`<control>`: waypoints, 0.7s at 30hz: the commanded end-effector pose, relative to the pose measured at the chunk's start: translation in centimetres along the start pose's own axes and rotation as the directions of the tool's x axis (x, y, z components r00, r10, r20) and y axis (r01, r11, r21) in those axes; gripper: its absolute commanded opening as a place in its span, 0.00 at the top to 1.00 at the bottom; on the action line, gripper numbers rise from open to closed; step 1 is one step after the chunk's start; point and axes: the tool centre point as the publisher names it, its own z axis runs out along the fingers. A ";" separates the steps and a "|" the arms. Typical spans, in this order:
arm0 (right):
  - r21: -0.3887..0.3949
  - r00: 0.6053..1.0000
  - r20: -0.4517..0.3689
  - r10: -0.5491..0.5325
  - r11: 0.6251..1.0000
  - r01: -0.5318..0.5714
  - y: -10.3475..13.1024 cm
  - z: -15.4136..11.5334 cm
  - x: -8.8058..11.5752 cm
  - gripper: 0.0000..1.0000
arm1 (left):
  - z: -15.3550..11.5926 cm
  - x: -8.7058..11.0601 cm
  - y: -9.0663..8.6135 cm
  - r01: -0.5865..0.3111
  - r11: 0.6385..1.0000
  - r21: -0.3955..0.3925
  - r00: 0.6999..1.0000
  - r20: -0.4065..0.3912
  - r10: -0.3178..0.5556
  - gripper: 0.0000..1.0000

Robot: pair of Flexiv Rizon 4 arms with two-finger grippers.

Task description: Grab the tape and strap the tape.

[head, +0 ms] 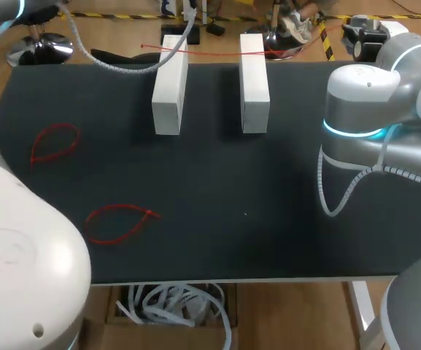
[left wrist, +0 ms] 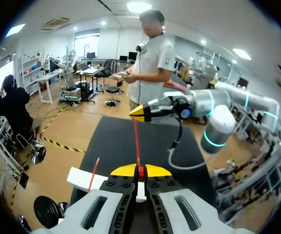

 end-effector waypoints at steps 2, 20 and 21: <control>-0.001 1.000 0.006 -0.002 1.000 0.002 0.0 0.0 0.2 1.00 | 0.8 -0.7 -1.3 -0.014 0.989 -0.147 0.999 -0.030 0.010 1.00; -0.001 1.000 0.006 -0.002 1.000 0.002 0.0 0.0 0.2 1.00 | 2.2 -0.7 -1.6 -0.031 0.876 -0.481 0.998 0.034 0.054 1.00; -0.001 1.000 0.006 -0.002 1.000 0.002 0.0 0.0 0.2 1.00 | 2.2 -0.7 -1.5 -0.027 0.875 -0.484 0.998 0.035 0.051 1.00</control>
